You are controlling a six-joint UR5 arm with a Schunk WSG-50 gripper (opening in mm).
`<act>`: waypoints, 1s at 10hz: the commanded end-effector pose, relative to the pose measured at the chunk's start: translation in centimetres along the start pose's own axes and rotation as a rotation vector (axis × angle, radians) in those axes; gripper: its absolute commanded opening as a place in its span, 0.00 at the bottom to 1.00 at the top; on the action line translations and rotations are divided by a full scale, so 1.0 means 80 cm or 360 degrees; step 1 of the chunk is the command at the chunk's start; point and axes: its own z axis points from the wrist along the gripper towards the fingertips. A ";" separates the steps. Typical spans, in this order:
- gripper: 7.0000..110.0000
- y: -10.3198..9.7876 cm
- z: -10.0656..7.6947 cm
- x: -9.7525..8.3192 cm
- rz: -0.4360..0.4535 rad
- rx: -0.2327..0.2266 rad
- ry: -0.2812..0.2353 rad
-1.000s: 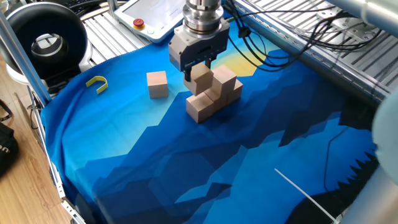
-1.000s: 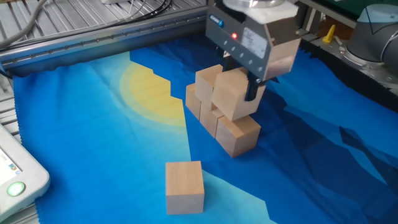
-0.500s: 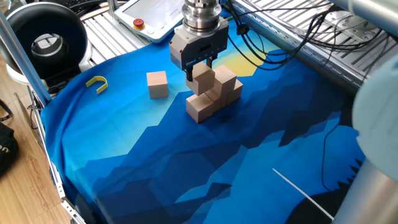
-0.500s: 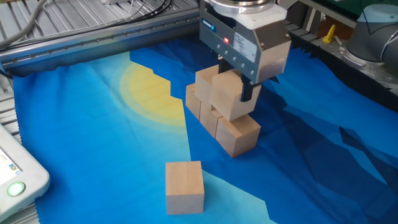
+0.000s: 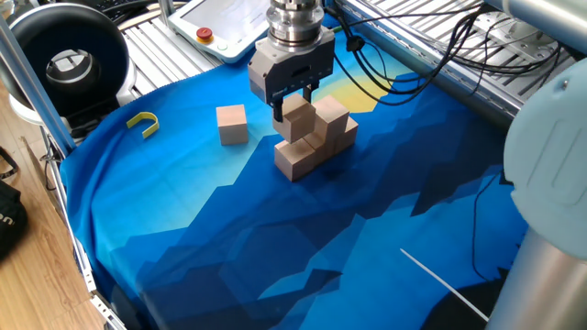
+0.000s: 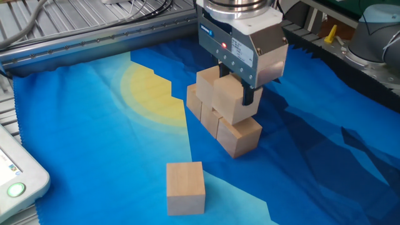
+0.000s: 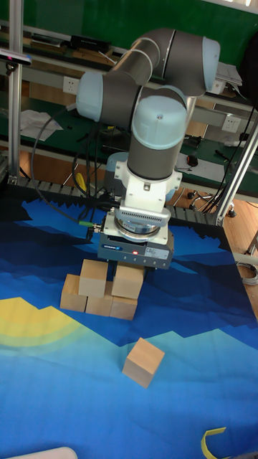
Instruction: Stack the blocks into a pyramid shape
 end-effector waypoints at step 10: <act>0.00 -0.006 0.023 -0.005 0.0017 0.0003 0.0072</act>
